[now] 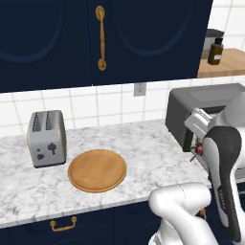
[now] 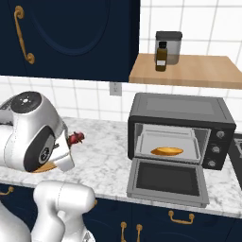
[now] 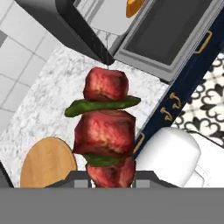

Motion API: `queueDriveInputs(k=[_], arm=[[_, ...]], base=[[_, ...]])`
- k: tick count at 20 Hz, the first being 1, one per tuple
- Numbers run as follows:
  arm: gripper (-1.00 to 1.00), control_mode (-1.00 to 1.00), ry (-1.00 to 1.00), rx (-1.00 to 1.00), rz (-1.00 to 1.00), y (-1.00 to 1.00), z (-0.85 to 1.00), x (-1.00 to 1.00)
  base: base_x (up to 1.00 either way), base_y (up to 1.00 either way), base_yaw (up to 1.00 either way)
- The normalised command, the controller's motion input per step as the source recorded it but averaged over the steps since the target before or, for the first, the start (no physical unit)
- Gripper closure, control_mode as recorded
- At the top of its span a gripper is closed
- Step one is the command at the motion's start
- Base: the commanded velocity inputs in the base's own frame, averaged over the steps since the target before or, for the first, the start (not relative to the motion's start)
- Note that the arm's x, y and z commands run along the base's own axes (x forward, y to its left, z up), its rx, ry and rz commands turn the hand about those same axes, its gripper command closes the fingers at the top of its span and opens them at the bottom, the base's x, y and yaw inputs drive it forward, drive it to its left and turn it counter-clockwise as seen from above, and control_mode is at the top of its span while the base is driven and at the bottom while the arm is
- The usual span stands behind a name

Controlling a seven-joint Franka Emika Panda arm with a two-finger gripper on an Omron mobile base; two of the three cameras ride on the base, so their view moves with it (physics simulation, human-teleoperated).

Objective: Pick up the kebab skewer and baguette bread, and place them inside the toaster oven. Close the toaster oven door and start by setting the timer.

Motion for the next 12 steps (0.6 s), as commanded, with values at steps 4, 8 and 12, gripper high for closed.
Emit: queueDriveInputs(k=[4, 8, 12], arm=[[1.0, -1.0, -0.01, 0.12, -0.37, -0.99, 0.48, -0.33], [1.0, -1.0, -0.08, 0.17, -0.31, -1.0, 0.37, -0.32], [1.0, -1.0, -0.12, 0.11, -0.21, -0.9, 0.11, -0.12]], base=[[0.0, 0.0, 0.0], [0.0, 0.0, 0.0], [0.0, 0.0, 0.0]])
